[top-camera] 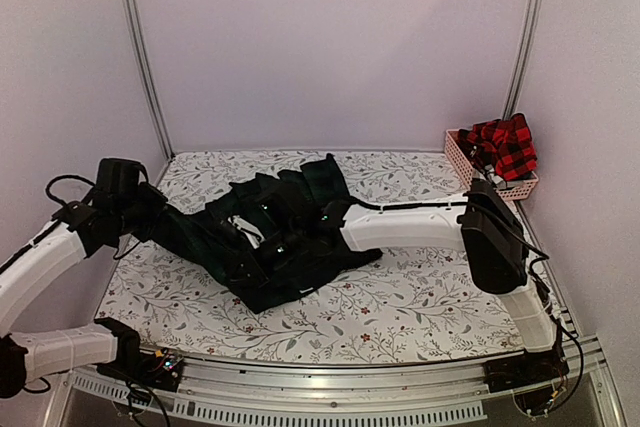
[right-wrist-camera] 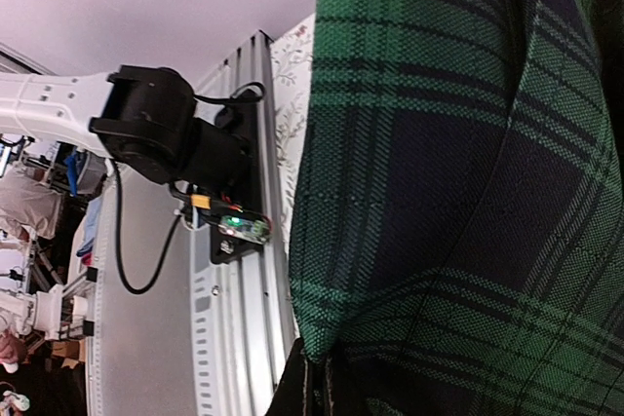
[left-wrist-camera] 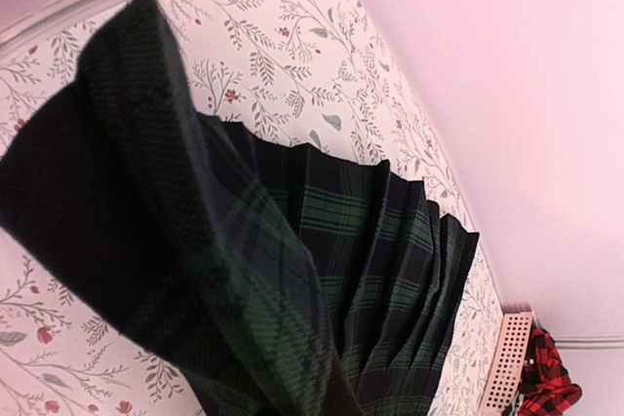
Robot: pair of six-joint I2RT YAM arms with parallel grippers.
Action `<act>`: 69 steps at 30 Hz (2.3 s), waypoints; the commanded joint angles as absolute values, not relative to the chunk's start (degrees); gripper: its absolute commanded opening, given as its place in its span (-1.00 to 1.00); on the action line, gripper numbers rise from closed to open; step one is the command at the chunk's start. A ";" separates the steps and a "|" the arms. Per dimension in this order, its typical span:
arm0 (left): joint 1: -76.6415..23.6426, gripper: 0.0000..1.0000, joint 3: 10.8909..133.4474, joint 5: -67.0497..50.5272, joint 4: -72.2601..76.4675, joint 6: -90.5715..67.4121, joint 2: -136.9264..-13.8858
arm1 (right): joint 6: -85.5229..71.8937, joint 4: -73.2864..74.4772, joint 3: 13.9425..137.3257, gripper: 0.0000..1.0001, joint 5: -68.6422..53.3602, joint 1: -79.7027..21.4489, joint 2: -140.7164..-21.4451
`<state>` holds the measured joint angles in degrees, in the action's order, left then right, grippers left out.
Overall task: Fold and stack the mixed laundry pile
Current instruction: Pick up the flattened skirt from the center of the board, then fold the flattened skirt at the center of the board.
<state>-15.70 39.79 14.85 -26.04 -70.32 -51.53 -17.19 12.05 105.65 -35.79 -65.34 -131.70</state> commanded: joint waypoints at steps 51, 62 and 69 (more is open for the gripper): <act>-30.88 -1.00 121.08 -6.25 -8.29 -41.93 -141.57 | -40.24 -31.33 56.70 -1.00 -58.07 -29.00 -119.63; -31.01 0.23 126.38 -13.18 -8.81 -38.55 -147.83 | -41.17 -31.65 51.23 -0.94 -55.58 -28.89 -117.76; -30.56 0.99 97.98 -7.93 1.09 -36.66 -126.07 | -40.61 -30.93 48.02 -0.50 -49.59 -26.38 -113.29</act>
